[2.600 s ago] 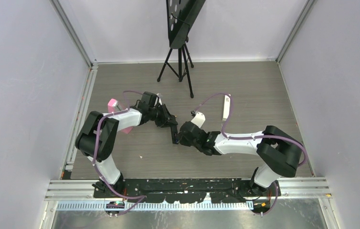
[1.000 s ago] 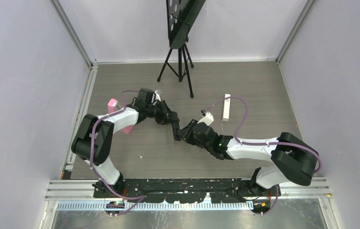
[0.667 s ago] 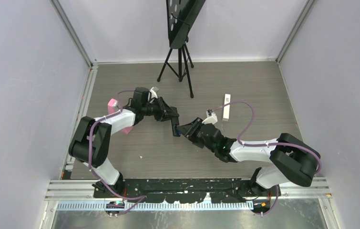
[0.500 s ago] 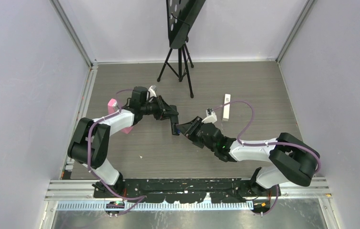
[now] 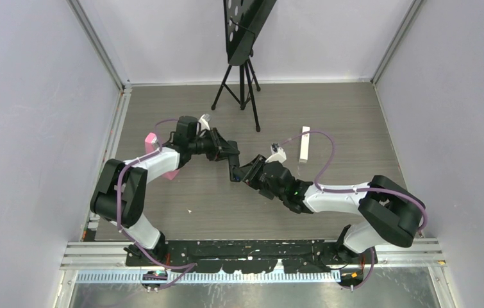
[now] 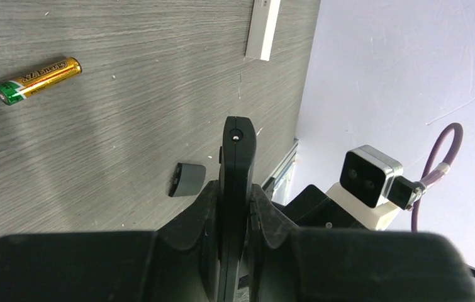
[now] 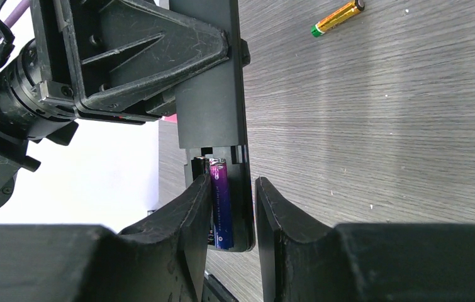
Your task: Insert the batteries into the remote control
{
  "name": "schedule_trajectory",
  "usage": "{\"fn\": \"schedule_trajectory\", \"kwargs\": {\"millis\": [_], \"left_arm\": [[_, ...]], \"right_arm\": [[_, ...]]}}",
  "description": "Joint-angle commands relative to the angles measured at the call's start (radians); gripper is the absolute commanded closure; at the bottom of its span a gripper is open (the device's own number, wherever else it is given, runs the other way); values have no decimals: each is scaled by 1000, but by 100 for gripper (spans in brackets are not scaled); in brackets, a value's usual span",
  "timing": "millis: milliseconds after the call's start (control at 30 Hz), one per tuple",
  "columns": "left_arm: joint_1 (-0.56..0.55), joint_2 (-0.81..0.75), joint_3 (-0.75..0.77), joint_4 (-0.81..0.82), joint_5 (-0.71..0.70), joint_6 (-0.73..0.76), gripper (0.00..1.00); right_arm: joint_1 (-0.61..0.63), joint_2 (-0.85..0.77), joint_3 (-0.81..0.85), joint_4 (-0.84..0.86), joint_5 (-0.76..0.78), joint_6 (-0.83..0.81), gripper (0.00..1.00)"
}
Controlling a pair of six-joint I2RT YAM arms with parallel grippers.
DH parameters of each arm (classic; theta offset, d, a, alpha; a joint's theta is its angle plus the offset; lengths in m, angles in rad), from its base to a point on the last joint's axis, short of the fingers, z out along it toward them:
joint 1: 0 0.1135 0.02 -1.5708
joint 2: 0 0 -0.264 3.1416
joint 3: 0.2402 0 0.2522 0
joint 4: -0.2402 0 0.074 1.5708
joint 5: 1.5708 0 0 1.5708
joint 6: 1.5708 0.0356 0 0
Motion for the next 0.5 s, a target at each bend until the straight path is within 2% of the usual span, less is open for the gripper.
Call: {"fn": "schedule_trajectory", "kwargs": {"millis": [0, 233, 467], "left_arm": [[-29, -80, 41, 50, 117, -69, 100], [-29, -108, 37, 71, 161, -96, 100], [-29, -138, -3, 153, 255, -222, 100]], "right_arm": [[13, 35, -2, -91, -43, -22, 64], [13, 37, -20, -37, -26, -32, 66], [10, 112, -93, 261, -39, -99, 67]]}}
